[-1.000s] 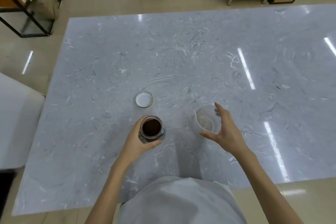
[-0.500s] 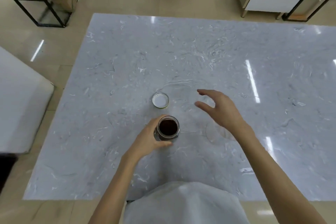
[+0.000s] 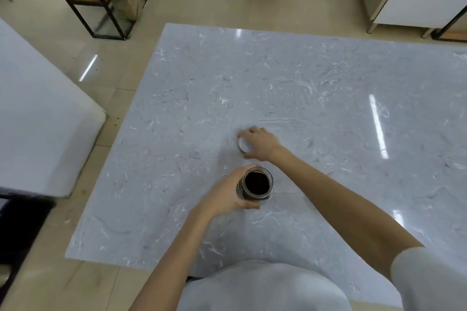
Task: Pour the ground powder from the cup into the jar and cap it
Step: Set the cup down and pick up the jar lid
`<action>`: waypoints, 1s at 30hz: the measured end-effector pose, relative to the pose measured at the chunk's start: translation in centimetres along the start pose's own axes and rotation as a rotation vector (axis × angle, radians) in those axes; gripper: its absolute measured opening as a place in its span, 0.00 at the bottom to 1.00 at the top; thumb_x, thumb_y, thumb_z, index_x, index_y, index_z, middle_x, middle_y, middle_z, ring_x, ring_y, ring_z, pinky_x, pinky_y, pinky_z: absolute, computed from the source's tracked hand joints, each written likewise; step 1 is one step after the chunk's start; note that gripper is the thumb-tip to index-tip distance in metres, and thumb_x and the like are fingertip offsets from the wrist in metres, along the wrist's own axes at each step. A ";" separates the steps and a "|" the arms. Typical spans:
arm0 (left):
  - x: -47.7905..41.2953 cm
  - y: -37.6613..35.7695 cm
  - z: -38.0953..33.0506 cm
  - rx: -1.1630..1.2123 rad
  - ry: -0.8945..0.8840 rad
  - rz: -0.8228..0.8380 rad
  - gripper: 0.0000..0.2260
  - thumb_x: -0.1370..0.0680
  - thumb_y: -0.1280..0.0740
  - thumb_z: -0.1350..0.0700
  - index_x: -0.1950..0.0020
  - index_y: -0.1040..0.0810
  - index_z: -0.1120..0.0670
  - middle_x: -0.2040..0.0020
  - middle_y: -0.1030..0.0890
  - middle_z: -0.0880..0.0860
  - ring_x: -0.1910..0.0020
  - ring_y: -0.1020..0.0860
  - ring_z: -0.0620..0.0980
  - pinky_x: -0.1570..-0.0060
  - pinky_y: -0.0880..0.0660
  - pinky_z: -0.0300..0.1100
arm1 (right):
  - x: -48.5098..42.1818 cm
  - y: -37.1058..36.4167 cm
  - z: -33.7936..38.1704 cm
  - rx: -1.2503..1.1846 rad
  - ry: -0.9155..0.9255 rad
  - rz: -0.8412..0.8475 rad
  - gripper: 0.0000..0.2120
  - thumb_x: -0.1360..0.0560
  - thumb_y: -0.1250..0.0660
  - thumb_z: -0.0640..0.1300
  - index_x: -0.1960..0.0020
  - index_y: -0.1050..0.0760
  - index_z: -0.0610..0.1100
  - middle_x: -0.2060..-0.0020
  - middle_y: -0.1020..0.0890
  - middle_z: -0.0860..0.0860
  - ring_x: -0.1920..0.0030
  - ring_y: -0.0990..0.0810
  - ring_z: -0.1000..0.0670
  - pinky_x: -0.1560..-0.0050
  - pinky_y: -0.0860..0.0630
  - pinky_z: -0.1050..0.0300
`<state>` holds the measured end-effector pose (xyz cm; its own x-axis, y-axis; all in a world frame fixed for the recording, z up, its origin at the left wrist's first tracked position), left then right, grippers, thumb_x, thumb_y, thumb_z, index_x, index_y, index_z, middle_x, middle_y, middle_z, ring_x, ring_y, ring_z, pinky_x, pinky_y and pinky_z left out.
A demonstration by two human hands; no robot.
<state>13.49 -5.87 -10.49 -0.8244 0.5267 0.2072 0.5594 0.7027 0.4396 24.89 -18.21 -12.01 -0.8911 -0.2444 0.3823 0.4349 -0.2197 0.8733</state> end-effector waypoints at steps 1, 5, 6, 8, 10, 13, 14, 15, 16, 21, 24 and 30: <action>0.0 0.0 0.0 0.000 -0.004 -0.002 0.41 0.37 0.17 0.44 0.34 0.36 0.23 0.31 0.25 0.38 0.31 0.28 0.38 0.30 0.31 0.45 | 0.3 0.4 -0.6 -0.165 -0.031 -0.040 0.33 0.29 0.25 0.50 0.28 0.36 0.48 0.35 0.27 0.44 0.39 0.26 0.41 0.45 0.26 0.48; 0.1 -0.1 -0.3 0.017 -0.023 0.010 0.38 0.36 0.17 0.47 0.31 0.31 0.33 0.32 0.24 0.40 0.31 0.28 0.40 0.30 0.31 0.47 | 2.9 2.0 -3.4 -1.119 -0.290 -0.234 0.31 0.30 0.23 0.53 0.40 0.39 0.44 0.50 0.22 0.45 0.57 0.21 0.50 0.57 0.21 0.55; 0.1 -0.1 -0.3 0.030 -0.028 0.016 0.38 0.36 0.17 0.50 0.31 0.31 0.35 0.32 0.24 0.41 0.31 0.28 0.40 0.29 0.32 0.46 | 3.8 1.9 -4.0 -1.362 -0.350 -0.242 0.30 0.29 0.24 0.54 0.40 0.38 0.43 0.47 0.21 0.43 0.57 0.19 0.49 0.56 0.18 0.55; 0.1 0.0 -0.4 0.040 -0.030 0.038 0.38 0.35 0.17 0.54 0.30 0.30 0.39 0.31 0.24 0.43 0.31 0.28 0.40 0.28 0.32 0.47 | 5.5 1.7 -4.5 -1.805 -0.401 -0.200 0.25 0.26 0.28 0.54 0.38 0.32 0.43 0.42 0.22 0.40 0.53 0.15 0.43 0.55 0.17 0.53; 0.0 0.2 -0.4 0.019 -0.035 0.066 0.39 0.34 0.16 0.54 0.27 0.30 0.43 0.30 0.24 0.43 0.30 0.28 0.40 0.28 0.32 0.47 | 7.0 1.4 -4.7 -2.207 -0.392 -0.172 0.24 0.27 0.26 0.51 0.37 0.28 0.41 0.40 0.23 0.37 0.47 0.16 0.37 0.53 0.17 0.49; -0.1 0.5 -0.9 0.015 -0.071 0.113 0.38 0.34 0.17 0.52 0.31 0.31 0.30 0.33 0.24 0.33 0.32 0.28 0.33 0.34 0.33 0.33 | 8.7 1.0 -4.3 -2.463 -0.304 -0.177 0.35 0.34 0.21 0.50 0.35 0.29 0.35 0.36 0.24 0.36 0.41 0.19 0.35 0.48 0.17 0.47; 0.0 0.6 -1.2 0.010 -0.086 0.130 0.37 0.34 0.18 0.51 0.34 0.31 0.26 0.35 0.25 0.29 0.34 0.28 0.31 0.36 0.34 0.28 | 9.2 0.8 -4.1 -2.467 -0.275 -0.183 0.36 0.35 0.20 0.51 0.35 0.28 0.34 0.37 0.23 0.36 0.40 0.19 0.36 0.46 0.18 0.47; 0.0 0.7 -1.4 0.007 -0.092 0.143 0.36 0.35 0.18 0.49 0.36 0.32 0.24 0.36 0.26 0.27 0.34 0.28 0.30 0.38 0.35 0.25 | 9.7 0.6 -3.8 -2.454 -0.264 -0.205 0.36 0.35 0.20 0.51 0.35 0.27 0.34 0.37 0.22 0.37 0.40 0.19 0.36 0.46 0.18 0.47; 0.1 0.8 -1.6 0.011 -0.094 0.152 0.36 0.35 0.19 0.48 0.36 0.32 0.23 0.37 0.26 0.25 0.35 0.28 0.30 0.39 0.35 0.24 | 10.3 0.3 -3.6 -2.444 -0.267 -0.234 0.36 0.35 0.20 0.51 0.35 0.26 0.34 0.38 0.22 0.37 0.40 0.19 0.37 0.45 0.18 0.47; -0.1 0.7 -1.9 0.034 -0.169 0.156 0.39 0.34 0.18 0.56 0.38 0.33 0.22 0.40 0.25 0.23 0.38 0.29 0.24 0.41 0.37 0.21 | 14.0 -0.6 -3.1 -2.252 -0.233 -0.407 0.25 0.27 0.25 0.49 0.34 0.24 0.39 0.34 0.23 0.39 0.38 0.20 0.40 0.39 0.21 0.49; -0.4 0.6 -1.2 0.055 -0.141 0.126 0.38 0.34 0.17 0.55 0.33 0.31 0.31 0.36 0.23 0.37 0.37 0.29 0.27 0.36 0.33 0.32 | 16.6 -0.5 -2.4 -1.638 -0.218 -0.474 0.25 0.27 0.25 0.52 0.32 0.25 0.51 0.35 0.22 0.46 0.38 0.20 0.50 0.37 0.24 0.52; -0.6 0.3 1.0 -0.019 -0.007 0.159 0.41 0.35 0.18 0.42 0.26 0.34 0.36 0.30 0.25 0.41 0.32 0.26 0.45 0.34 0.26 0.49 | 18.7 -0.6 1.7 -0.862 0.028 -0.478 0.34 0.28 0.24 0.48 0.26 0.33 0.53 0.37 0.29 0.53 0.36 0.27 0.54 0.38 0.26 0.60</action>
<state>14.22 -5.46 -11.35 -0.7247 0.6341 0.2699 0.6814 0.6010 0.4177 7.74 -21.05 -4.85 -0.9991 0.0296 0.0298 -0.0148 -0.9118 0.4105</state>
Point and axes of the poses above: each hand's wrist, its own x-axis away from the middle knuckle, its own y-axis out of the back of the hand, z = x × y, the point moved 6 cm from there along -x, towards the middle knuckle
